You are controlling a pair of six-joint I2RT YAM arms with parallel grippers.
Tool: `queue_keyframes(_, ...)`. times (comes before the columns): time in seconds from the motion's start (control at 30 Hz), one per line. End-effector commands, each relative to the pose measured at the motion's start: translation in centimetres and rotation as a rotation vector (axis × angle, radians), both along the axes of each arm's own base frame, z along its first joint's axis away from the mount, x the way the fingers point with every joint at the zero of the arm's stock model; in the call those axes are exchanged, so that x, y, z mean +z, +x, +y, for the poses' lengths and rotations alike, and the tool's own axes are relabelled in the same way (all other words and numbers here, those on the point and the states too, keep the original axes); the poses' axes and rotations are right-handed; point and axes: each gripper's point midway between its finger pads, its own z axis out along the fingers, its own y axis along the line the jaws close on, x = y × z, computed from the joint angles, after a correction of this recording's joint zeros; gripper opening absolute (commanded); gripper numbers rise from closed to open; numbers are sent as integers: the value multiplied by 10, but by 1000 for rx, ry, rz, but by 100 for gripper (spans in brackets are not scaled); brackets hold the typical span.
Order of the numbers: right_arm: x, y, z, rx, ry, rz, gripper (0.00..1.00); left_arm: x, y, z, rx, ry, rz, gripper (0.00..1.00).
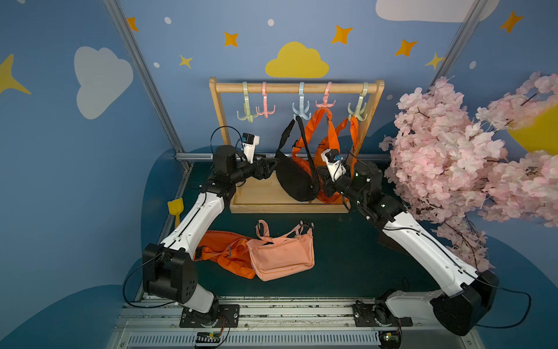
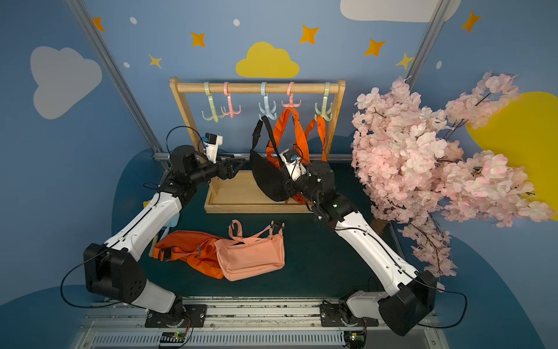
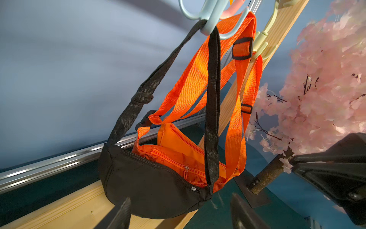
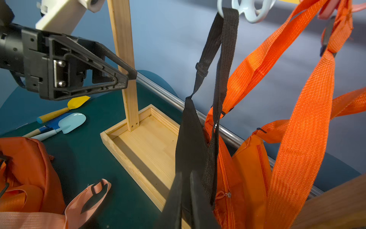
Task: Take the bag off the hook
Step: Pick up the bag from the hook.
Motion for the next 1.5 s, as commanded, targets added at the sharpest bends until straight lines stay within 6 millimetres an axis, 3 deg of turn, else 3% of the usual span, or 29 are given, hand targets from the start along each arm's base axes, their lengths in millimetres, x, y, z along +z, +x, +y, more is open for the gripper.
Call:
queue_keyframes(0.0, 10, 4, 2, 10, 53, 3, 14, 9, 2, -7, -40, -8, -23, 78)
queue_keyframes(0.17, 7, 7, 6, 41, 55, -8, 22, 10, 23, -14, -48, -4, -25, 78)
queue_keyframes(0.33, 8, 21, 4, 2, 52, 18, 39, 15, 38, -24, -74, -33, -37, 78)
queue_keyframes(0.53, 5, 35, 6, 1, 37, 28, 46, 13, 62, -35, -118, -25, -79, 75)
queue_keyframes(0.87, -2, 56, 9, -18, 35, 60, 47, 28, 99, -47, -135, -56, -121, 76)
queue_keyframes(1.1, -11, 68, 11, -45, 30, 97, 47, 38, 112, -53, -157, -87, -136, 78)
queue_keyframes(1.2, -16, 72, 13, -39, 27, 111, 42, 37, 115, -59, -191, -98, -124, 77)
queue_keyframes(1.47, -25, 80, 17, -26, 8, 143, 38, 35, 119, -73, -254, -104, -116, 62)
